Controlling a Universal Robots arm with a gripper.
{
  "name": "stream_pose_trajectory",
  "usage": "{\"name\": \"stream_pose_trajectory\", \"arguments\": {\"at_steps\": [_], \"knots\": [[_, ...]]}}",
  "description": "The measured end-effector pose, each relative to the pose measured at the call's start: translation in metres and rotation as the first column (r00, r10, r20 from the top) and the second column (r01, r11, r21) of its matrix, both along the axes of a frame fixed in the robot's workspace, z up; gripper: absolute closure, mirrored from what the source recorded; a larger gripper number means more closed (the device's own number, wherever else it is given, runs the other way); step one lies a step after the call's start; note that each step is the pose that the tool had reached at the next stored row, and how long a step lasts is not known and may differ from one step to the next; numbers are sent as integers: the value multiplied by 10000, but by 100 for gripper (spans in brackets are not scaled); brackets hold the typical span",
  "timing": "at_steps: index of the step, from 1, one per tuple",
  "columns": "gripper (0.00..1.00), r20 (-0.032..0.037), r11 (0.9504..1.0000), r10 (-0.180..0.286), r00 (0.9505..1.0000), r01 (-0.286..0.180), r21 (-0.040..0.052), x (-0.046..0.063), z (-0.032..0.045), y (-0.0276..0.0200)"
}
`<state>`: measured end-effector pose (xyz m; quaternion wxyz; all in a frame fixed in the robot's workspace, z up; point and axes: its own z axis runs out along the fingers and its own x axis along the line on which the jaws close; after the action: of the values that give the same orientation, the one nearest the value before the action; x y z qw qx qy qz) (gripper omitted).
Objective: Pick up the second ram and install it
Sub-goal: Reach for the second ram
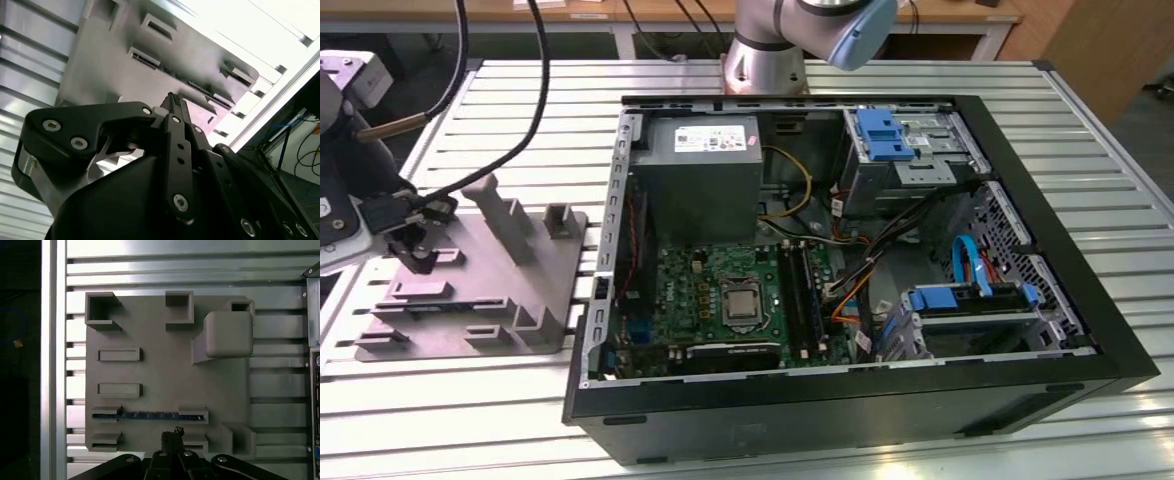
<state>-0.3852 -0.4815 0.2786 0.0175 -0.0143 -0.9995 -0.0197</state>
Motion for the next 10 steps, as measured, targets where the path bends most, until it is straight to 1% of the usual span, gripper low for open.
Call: {"name": "stream_pose_trajectory", "arguments": {"at_steps": [7,10], "knots": [[90,0,10000,61,10000,-61,1,-77,-127,-5],[90,-1,10000,80,10000,-80,0,-87,-181,-13]]}}
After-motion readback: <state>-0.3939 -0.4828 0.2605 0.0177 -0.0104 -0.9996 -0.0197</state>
